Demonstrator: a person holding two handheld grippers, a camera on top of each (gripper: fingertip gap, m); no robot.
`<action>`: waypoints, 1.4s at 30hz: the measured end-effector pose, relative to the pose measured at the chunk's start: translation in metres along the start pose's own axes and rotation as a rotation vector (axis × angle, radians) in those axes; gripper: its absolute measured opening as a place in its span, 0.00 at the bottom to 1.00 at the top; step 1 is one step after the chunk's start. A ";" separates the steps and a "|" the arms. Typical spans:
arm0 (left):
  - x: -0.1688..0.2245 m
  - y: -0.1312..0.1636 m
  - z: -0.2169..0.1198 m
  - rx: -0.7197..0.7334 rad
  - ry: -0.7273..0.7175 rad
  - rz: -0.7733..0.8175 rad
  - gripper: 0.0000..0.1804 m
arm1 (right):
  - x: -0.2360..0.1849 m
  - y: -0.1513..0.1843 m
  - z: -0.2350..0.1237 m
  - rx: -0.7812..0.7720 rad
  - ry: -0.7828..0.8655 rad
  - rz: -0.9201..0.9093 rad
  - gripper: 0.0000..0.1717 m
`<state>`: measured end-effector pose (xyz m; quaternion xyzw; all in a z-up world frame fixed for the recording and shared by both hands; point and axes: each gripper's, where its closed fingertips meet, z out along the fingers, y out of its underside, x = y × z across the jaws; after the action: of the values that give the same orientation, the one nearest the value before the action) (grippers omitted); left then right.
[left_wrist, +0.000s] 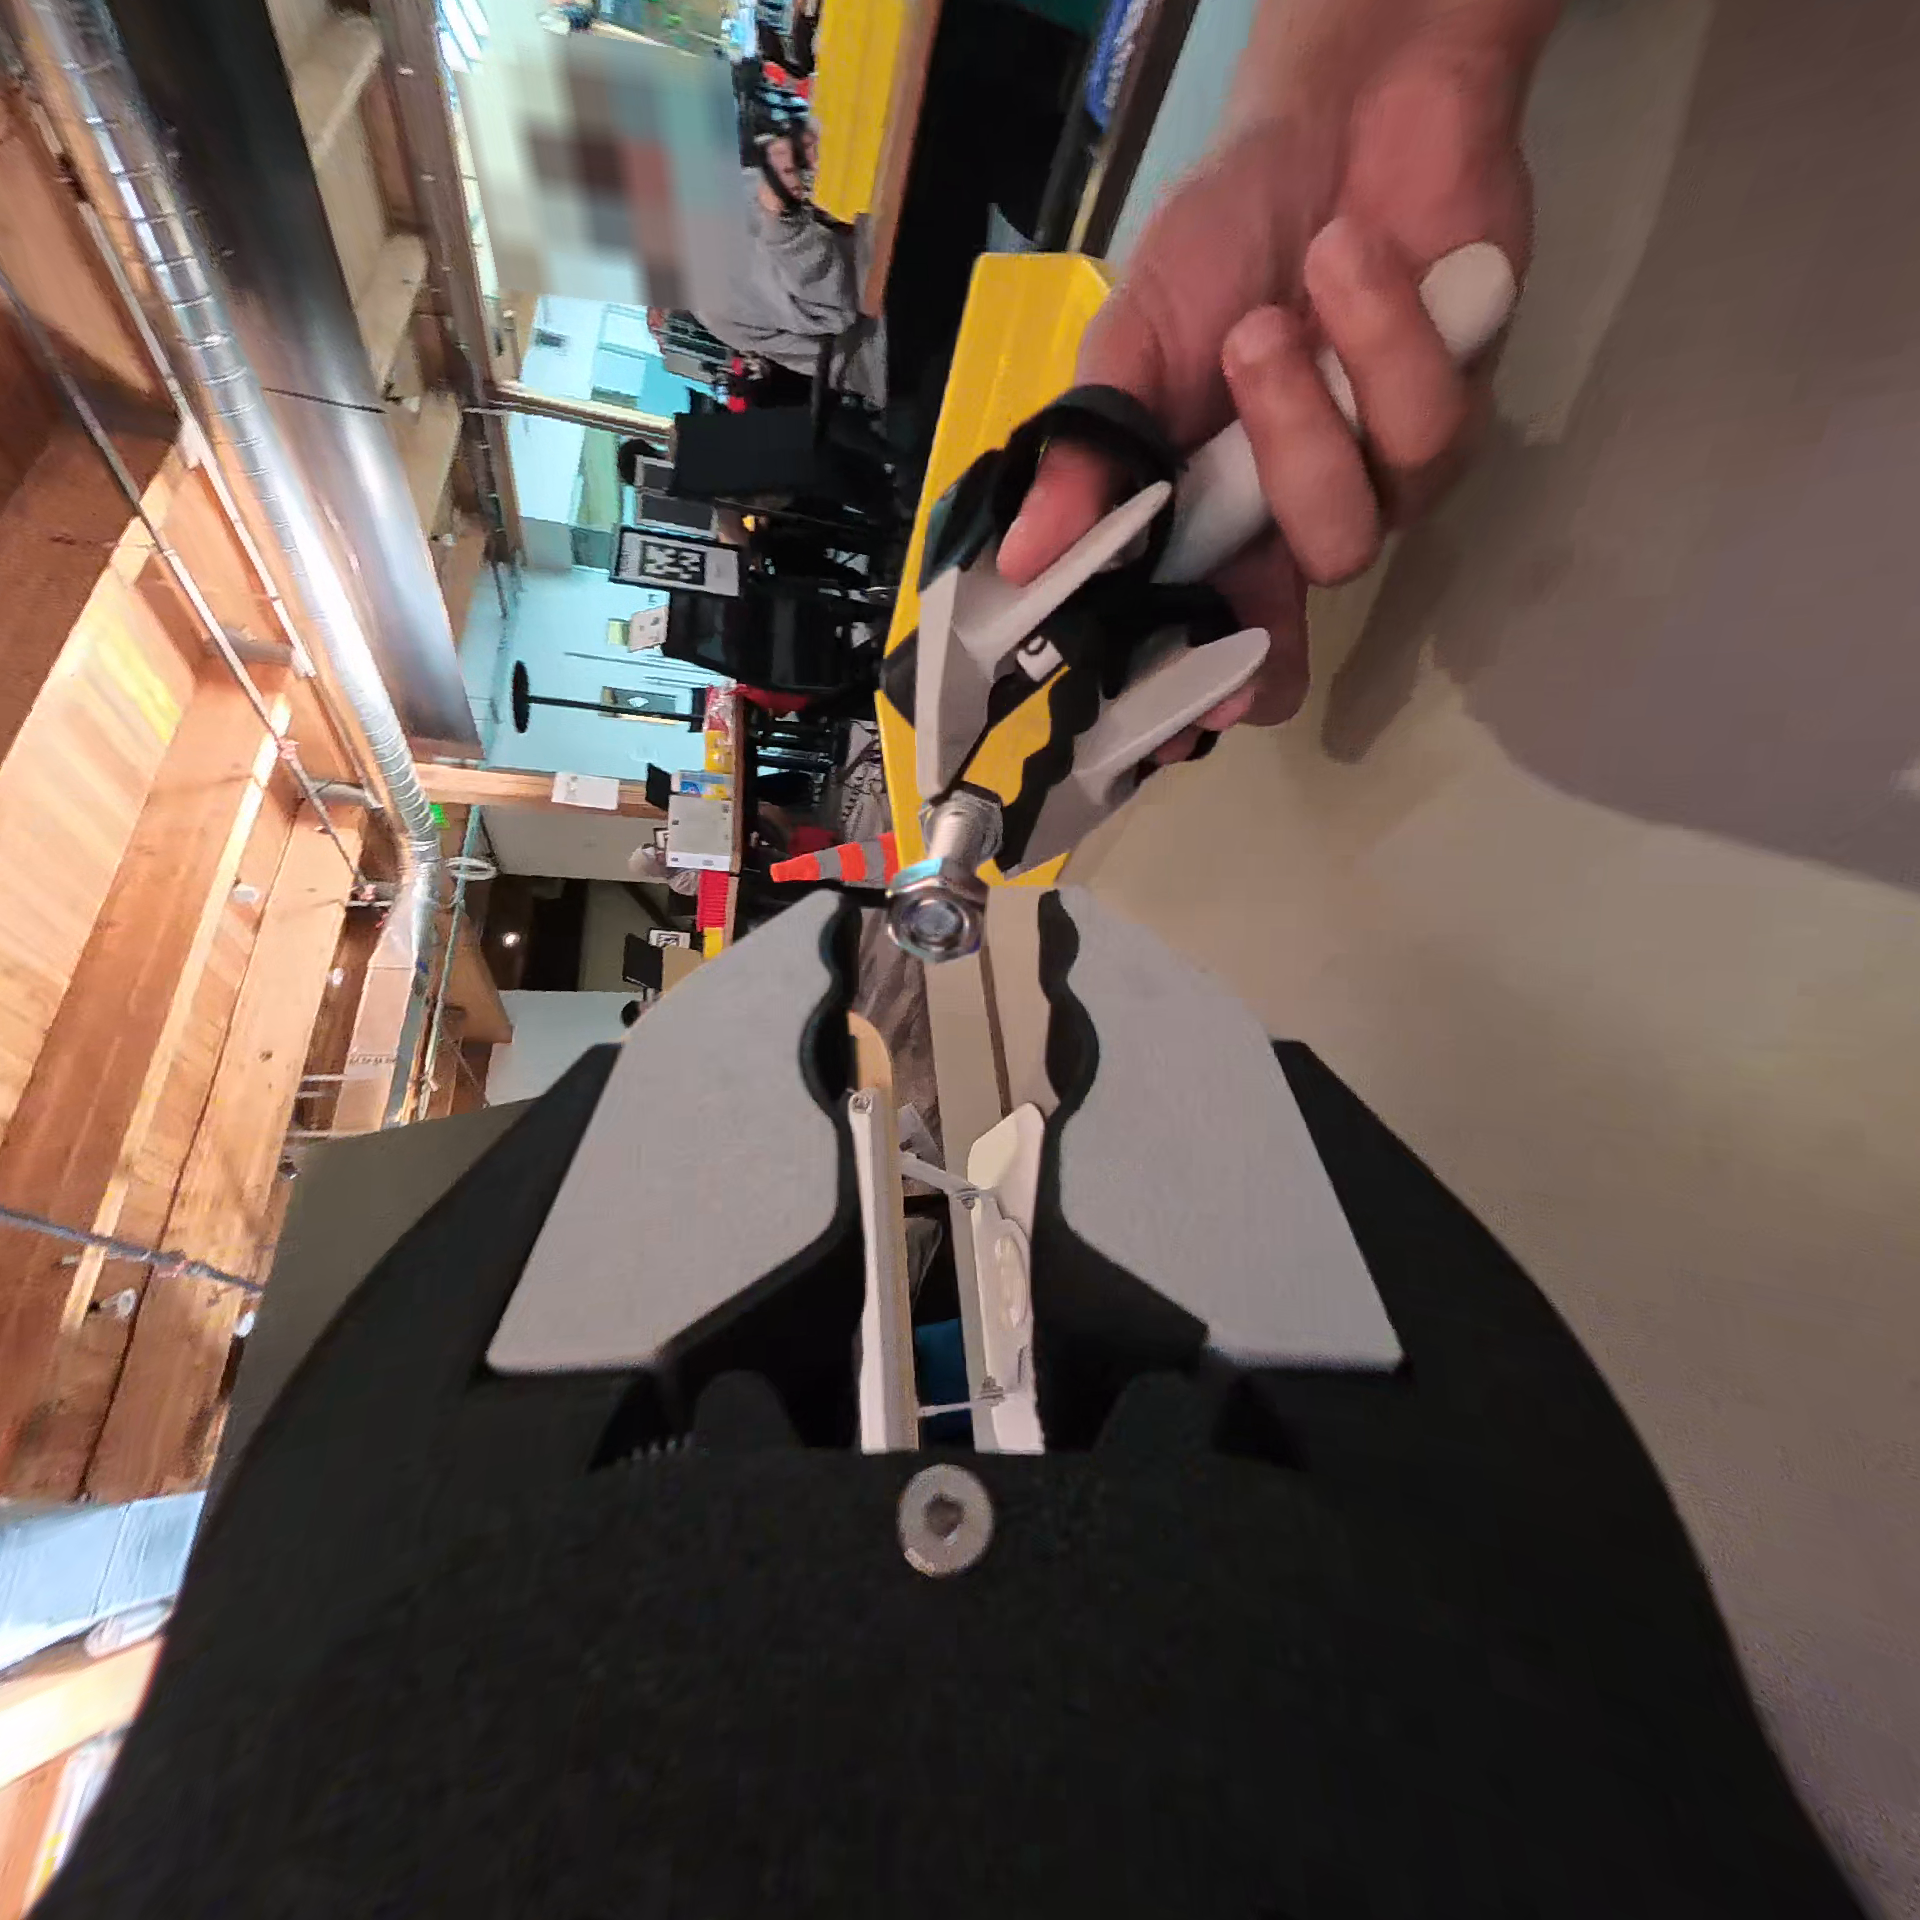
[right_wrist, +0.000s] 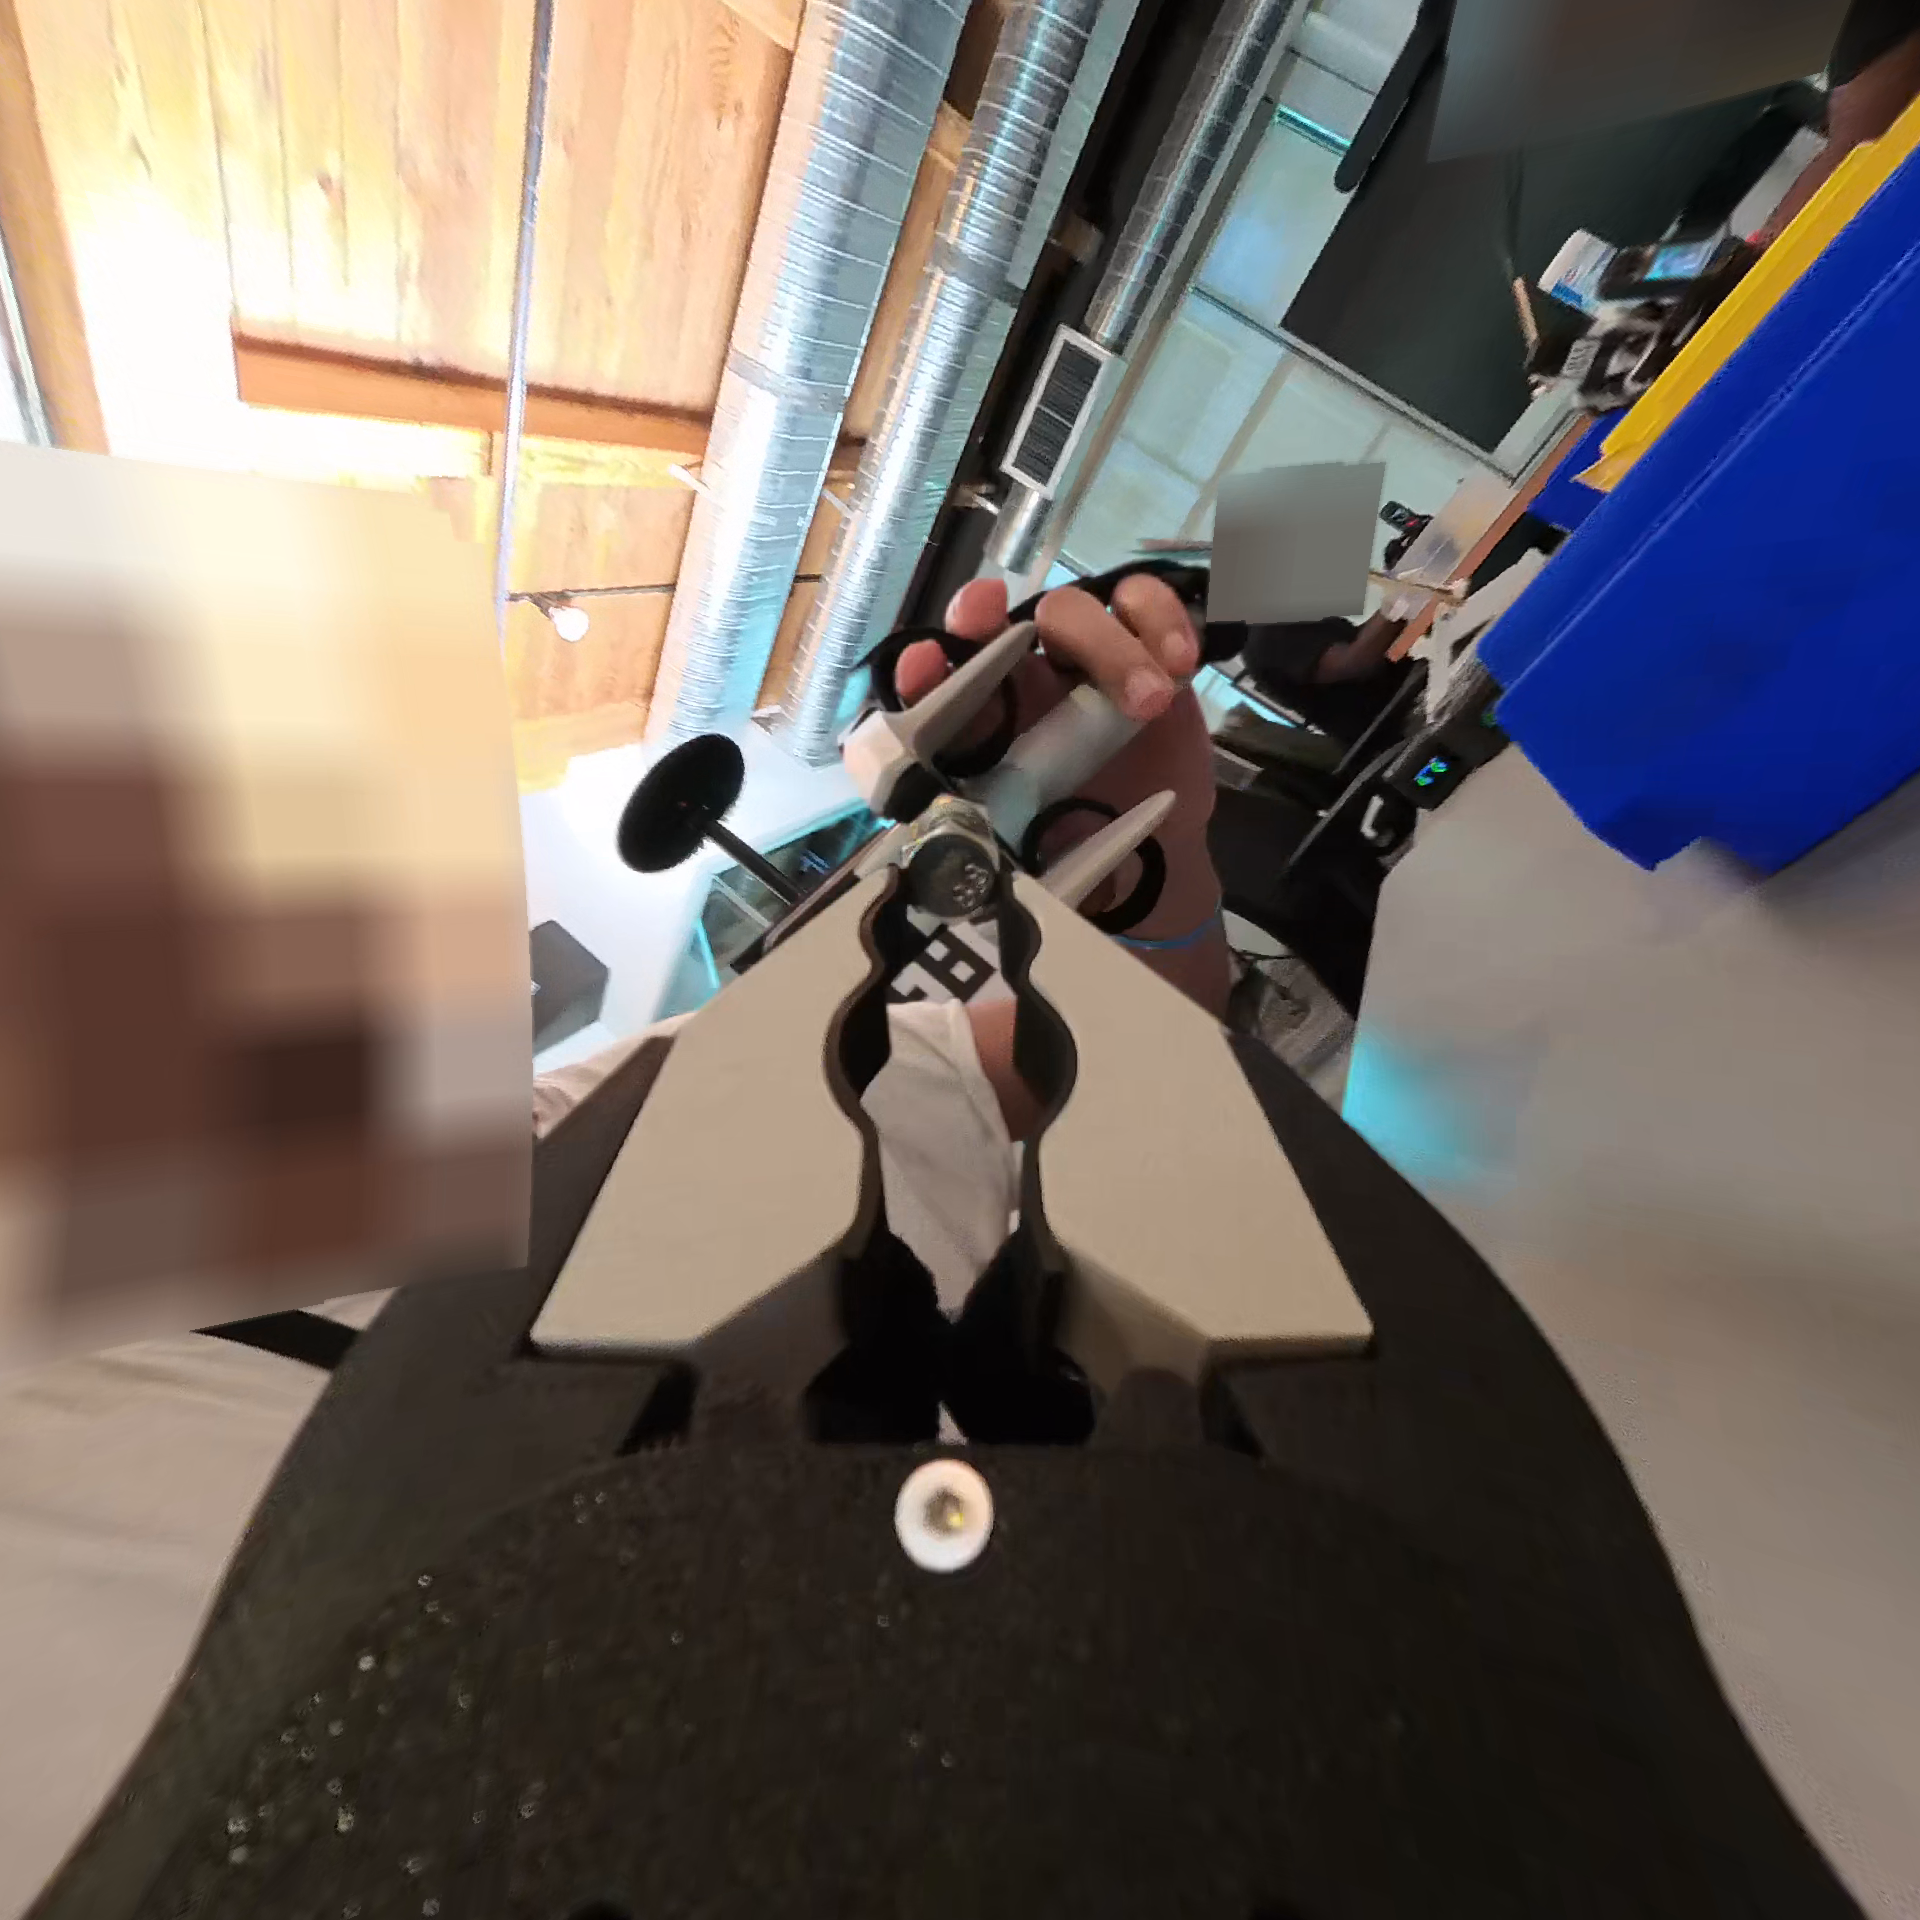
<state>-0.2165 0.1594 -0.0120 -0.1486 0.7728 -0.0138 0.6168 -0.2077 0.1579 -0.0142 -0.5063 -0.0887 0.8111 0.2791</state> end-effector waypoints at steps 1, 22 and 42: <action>0.001 0.000 0.000 0.004 0.022 0.003 0.18 | 0.001 0.000 0.000 0.003 -0.009 0.025 0.10; -0.009 -0.019 -0.004 0.264 0.520 -1.750 0.09 | -0.020 0.000 0.006 -0.100 0.330 -0.914 0.10; 0.002 0.023 -0.002 0.002 0.073 -0.510 0.26 | 0.008 -0.014 -0.006 0.078 0.147 -0.172 0.10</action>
<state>-0.2238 0.1809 -0.0183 -0.3374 0.7320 -0.1751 0.5653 -0.1998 0.1730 -0.0172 -0.5436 -0.0793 0.7478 0.3728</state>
